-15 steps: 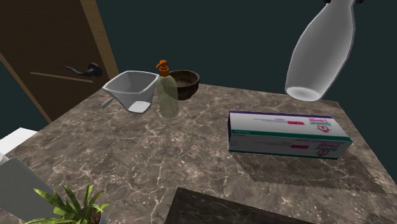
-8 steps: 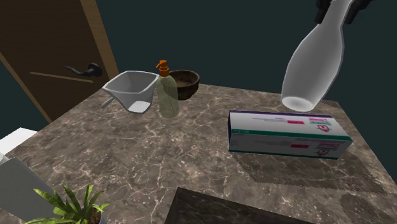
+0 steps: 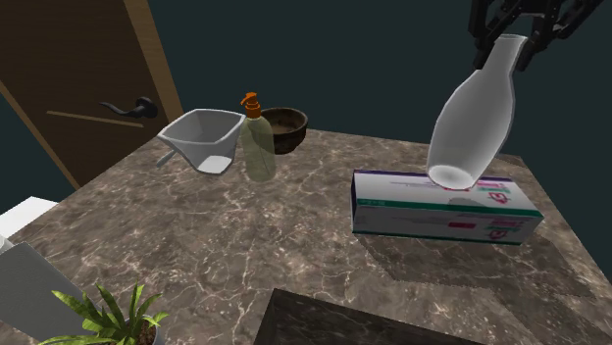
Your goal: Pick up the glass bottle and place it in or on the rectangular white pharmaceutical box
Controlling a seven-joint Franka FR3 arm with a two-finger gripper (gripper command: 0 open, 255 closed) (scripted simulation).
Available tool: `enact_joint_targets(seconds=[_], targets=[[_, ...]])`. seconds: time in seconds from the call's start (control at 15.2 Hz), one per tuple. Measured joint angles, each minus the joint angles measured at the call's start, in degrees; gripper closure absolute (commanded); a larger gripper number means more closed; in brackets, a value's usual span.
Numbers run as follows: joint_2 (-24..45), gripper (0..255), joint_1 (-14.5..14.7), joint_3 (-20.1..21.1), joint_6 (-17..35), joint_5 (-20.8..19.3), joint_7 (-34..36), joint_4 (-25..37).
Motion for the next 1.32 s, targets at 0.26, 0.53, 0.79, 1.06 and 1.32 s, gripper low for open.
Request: enact_joint_targets(seconds=[0.26,0.53,0.79,1.06,1.32], targets=[[-0.08,255,0.06,0.04,3.12,0.0,0.05,-3.21],[-0.13,255,0.05,0.03,5.13,0.01,0.02,-5.26],[-0.19,255,0.04,0.03,5.27,0.02,-0.01,-5.44],[-0.19,0,0.04,0.03,5.3,0.02,-0.01,-5.43],[-0.38,0,0.03,0.02,4.55,0.02,-0.01,-4.86]])
